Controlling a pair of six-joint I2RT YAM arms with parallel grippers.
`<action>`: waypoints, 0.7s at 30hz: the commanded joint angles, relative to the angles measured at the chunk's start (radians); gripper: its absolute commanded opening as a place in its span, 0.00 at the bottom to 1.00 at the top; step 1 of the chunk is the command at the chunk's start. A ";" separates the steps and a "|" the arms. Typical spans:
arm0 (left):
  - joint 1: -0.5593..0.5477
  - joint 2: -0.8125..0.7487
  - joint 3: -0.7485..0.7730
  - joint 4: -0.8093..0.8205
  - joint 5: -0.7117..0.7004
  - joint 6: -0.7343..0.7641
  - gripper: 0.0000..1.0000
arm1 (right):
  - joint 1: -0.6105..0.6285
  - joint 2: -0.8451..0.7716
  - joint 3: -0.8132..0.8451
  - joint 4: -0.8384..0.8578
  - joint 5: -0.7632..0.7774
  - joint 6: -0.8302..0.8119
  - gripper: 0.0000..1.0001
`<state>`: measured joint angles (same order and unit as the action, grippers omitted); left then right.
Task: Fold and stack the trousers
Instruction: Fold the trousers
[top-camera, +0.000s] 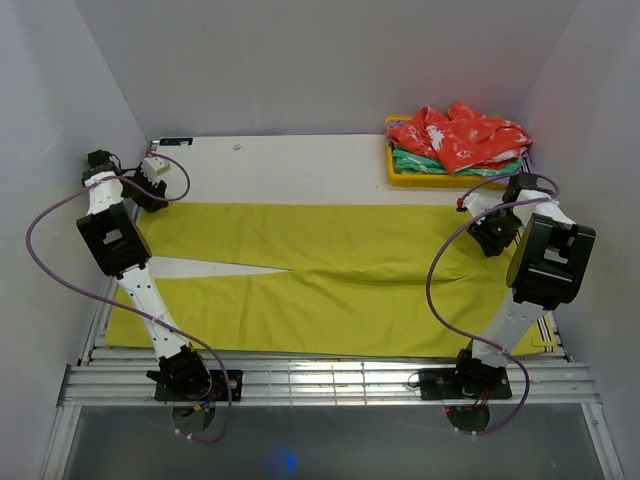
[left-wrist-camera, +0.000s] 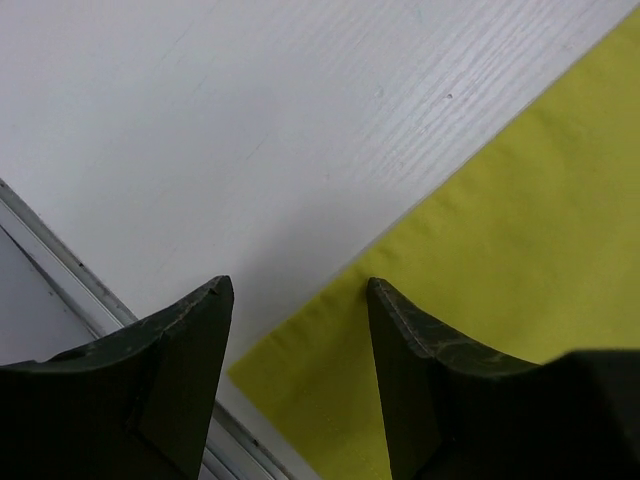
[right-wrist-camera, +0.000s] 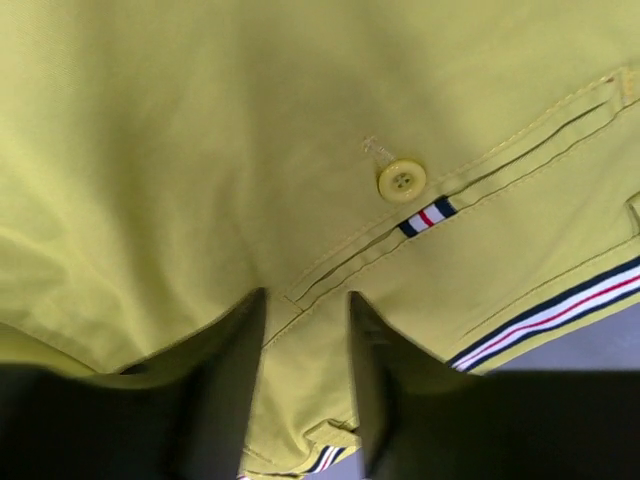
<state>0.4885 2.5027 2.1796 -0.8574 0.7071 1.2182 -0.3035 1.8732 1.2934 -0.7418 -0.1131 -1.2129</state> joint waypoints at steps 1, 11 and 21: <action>-0.004 0.038 0.002 -0.077 -0.040 0.076 0.66 | -0.008 -0.055 0.016 -0.015 -0.054 -0.111 0.51; 0.005 -0.004 -0.145 -0.315 -0.089 0.291 0.19 | -0.097 0.026 0.275 -0.027 -0.229 -0.135 0.79; 0.009 -0.103 -0.228 -0.339 -0.083 0.325 0.00 | -0.108 0.222 0.461 -0.182 -0.278 -0.209 0.73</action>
<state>0.4900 2.3943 2.0033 -1.0748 0.7101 1.5311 -0.4168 2.0525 1.7031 -0.8124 -0.3691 -1.3025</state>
